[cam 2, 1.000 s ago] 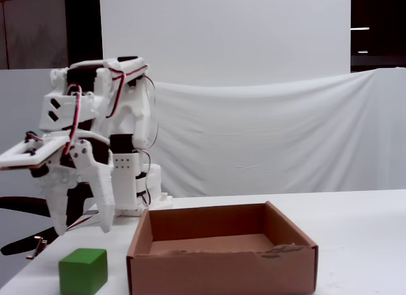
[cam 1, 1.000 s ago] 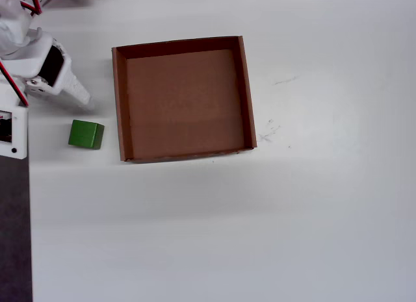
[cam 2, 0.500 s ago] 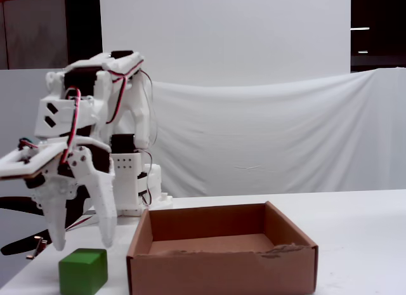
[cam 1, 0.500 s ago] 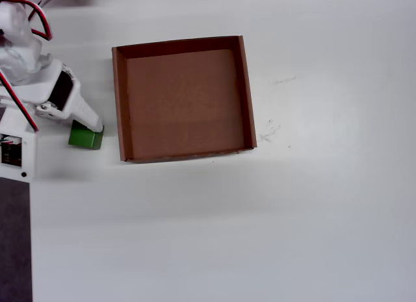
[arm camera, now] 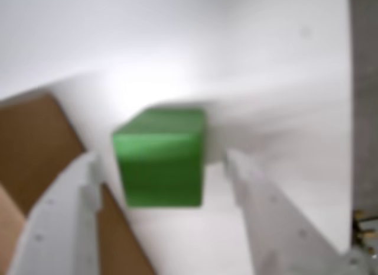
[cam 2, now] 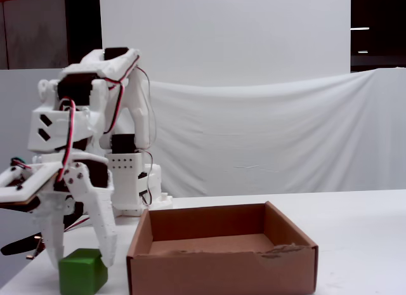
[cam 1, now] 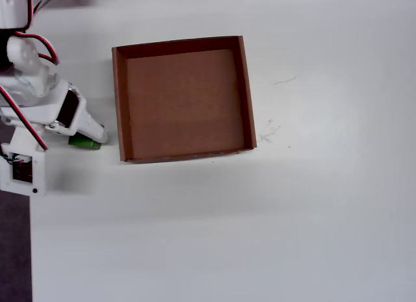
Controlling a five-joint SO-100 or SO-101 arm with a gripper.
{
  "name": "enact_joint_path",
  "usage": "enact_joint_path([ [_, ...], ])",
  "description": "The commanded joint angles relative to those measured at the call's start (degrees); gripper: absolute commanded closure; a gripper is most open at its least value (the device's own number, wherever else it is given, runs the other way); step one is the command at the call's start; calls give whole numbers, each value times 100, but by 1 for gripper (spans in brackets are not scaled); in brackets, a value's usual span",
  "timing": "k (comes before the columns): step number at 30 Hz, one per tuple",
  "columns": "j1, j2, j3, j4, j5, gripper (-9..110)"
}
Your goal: Grasp a green cube and put it in a box.
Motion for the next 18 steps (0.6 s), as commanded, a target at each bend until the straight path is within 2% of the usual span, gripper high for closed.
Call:
enact_joint_path([
  [1,-62,-18,-308,-114,26,73],
  [18,-123,-466,-536,-185,62,81],
])
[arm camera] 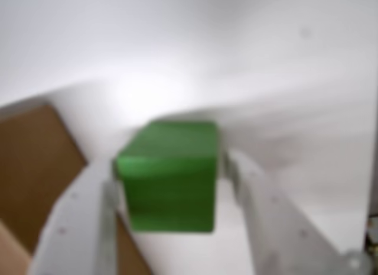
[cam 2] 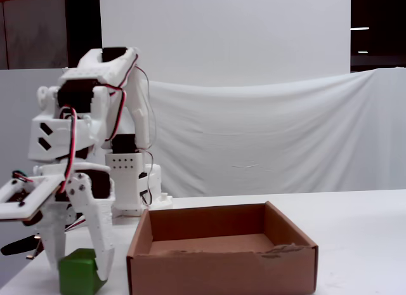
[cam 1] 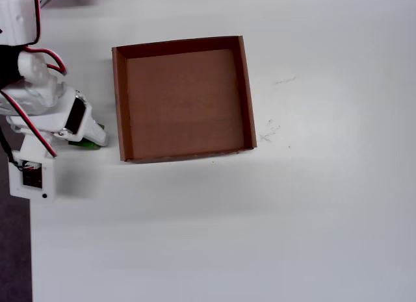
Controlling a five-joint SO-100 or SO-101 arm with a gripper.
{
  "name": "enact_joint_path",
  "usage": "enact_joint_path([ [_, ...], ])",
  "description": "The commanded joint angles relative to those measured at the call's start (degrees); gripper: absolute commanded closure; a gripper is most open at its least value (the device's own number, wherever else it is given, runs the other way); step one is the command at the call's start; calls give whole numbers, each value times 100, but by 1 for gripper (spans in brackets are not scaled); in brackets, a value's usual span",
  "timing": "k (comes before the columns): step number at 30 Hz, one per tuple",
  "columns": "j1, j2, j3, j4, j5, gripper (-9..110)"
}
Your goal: Grasp a green cube and put it in a box.
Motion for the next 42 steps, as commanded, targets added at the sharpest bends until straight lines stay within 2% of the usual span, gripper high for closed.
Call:
enact_joint_path([
  [1,-35,26,-290,-70,18,81],
  [16,-79,0,-360,-18,97,88],
  [26,-185,773,-932,976,141,88],
  [30,-536,1090,-1696,2057,229,88],
  [34,-1020,1213,-2021,2514,229,88],
  [38,-1477,1397,-1828,2426,185,88],
  [42,-1819,1600,-1283,1837,123,88],
])
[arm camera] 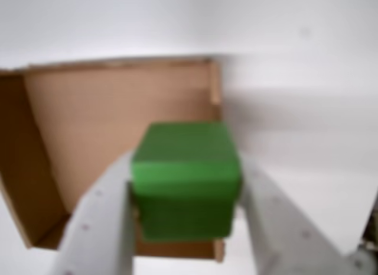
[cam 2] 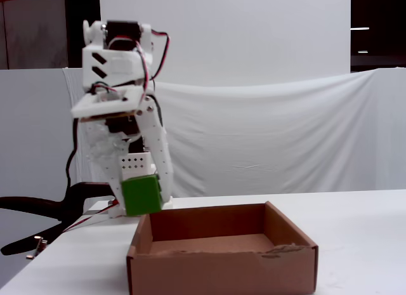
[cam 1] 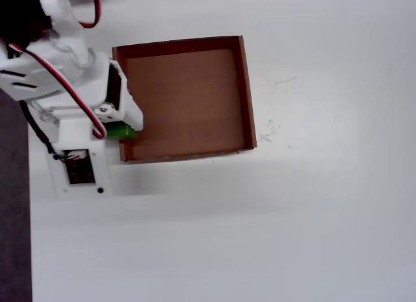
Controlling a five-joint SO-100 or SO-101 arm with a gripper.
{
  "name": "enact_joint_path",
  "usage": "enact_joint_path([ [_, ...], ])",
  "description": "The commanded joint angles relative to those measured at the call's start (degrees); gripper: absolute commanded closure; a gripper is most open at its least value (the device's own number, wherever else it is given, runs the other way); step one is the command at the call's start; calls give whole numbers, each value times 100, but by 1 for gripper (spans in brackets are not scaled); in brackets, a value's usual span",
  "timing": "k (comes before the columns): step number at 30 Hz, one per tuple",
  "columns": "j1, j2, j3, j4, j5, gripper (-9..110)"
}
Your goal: Grasp a green cube and put it in a box.
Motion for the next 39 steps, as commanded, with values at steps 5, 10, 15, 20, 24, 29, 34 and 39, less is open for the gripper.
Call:
enact_joint_path([
  [5,-457,519,378,0,-1187,88],
  [10,-747,668,536,308,-1538,88],
  [15,-993,510,686,466,-1986,88],
  [20,-1020,158,932,-9,-2109,88],
  [24,-1081,-650,659,-694,-2109,88],
  [29,-1318,-782,668,-800,-2109,88],
  [34,-1468,-800,747,-844,-2109,88],
  [39,-1564,-844,853,-932,-2101,88],
])
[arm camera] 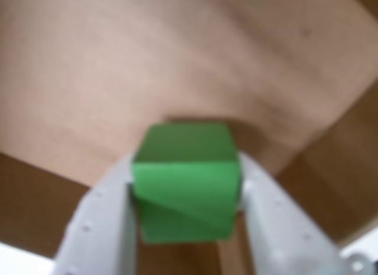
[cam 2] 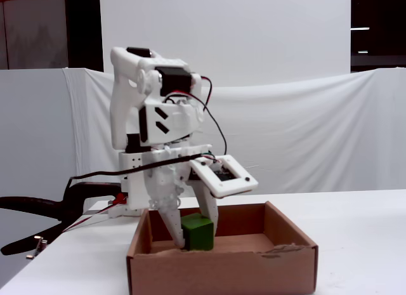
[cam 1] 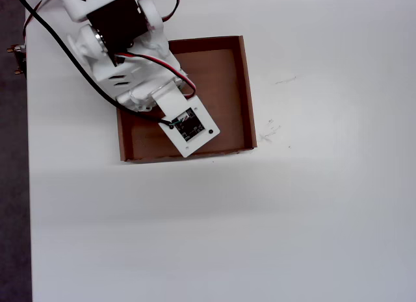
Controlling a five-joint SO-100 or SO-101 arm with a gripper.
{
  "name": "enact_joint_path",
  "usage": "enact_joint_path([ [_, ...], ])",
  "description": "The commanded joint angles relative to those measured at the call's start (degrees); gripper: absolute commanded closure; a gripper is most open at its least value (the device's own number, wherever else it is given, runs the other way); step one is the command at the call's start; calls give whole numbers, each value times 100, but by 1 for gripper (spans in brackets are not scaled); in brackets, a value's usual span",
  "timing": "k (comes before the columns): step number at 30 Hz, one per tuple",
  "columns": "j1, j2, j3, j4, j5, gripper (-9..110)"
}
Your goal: Grasp a green cube and put it in a box.
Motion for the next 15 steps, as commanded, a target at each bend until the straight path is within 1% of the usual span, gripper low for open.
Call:
enact_joint_path([
  [1,-62,70,-97,-88,-97,88],
  [9,-62,176,237,-316,-97,88],
  [11,-62,193,246,-316,-97,86],
  [13,-62,202,220,-316,-97,80],
  [15,-53,255,220,-325,-97,79],
])
